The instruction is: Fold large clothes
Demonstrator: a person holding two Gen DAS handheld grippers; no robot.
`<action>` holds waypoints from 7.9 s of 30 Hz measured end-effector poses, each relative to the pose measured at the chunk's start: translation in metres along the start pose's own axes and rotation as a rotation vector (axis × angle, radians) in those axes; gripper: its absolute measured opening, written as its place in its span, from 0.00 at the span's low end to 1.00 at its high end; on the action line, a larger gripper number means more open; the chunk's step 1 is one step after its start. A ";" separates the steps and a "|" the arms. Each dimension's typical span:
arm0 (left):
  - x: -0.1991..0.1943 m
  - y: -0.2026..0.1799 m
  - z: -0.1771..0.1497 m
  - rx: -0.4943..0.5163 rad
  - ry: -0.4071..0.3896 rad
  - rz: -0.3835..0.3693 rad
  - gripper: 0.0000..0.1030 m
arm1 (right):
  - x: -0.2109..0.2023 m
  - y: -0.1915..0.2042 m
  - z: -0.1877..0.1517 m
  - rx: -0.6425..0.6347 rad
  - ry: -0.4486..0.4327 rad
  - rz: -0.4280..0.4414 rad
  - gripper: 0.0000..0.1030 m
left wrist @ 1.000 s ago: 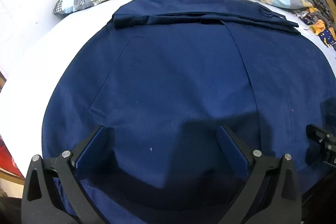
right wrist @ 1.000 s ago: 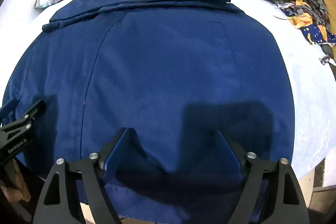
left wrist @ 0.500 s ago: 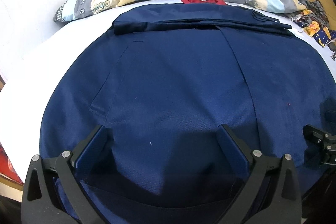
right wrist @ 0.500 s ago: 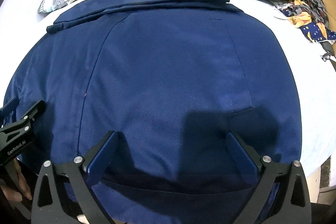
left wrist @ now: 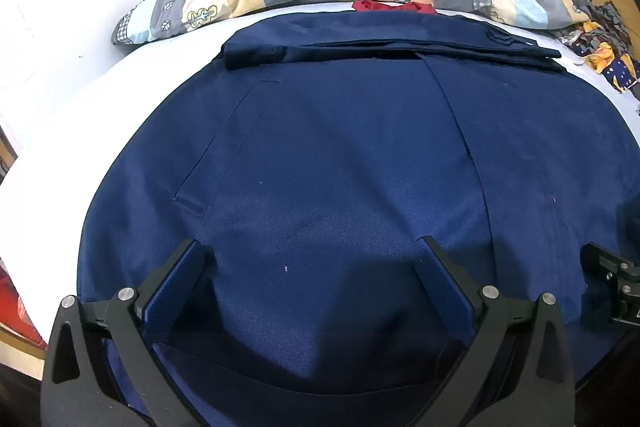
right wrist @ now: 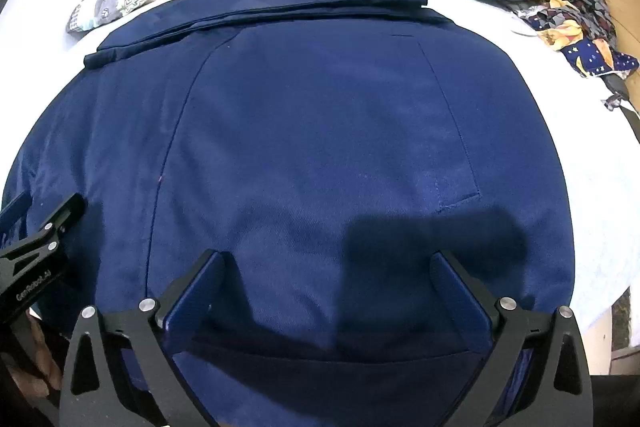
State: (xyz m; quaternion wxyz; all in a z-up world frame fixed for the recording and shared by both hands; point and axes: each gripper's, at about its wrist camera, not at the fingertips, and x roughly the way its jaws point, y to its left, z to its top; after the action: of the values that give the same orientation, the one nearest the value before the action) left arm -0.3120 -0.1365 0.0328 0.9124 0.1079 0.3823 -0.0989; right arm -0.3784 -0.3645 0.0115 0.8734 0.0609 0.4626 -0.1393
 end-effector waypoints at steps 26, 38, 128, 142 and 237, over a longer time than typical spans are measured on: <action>-0.003 0.000 -0.008 0.043 -0.077 -0.018 1.00 | -0.001 -0.002 -0.004 -0.050 -0.028 0.009 0.99; -0.008 0.008 0.003 0.086 0.059 -0.097 1.00 | -0.004 -0.004 -0.004 -0.082 0.045 0.048 1.00; -0.010 0.097 -0.015 -0.054 0.238 -0.262 0.33 | -0.004 -0.142 -0.017 0.428 0.181 0.451 0.76; -0.015 0.063 -0.015 0.089 0.214 -0.220 0.45 | -0.004 -0.153 -0.023 0.427 0.172 0.419 0.19; -0.124 0.130 0.183 -0.255 -0.167 -0.396 0.18 | -0.174 -0.174 0.162 0.519 -0.229 0.844 0.08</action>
State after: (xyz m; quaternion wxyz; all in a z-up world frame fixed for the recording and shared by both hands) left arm -0.2395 -0.0496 0.2630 0.9099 -0.0937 0.3285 -0.2353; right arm -0.3950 -0.5357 0.2506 0.8548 0.4418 0.2490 0.1096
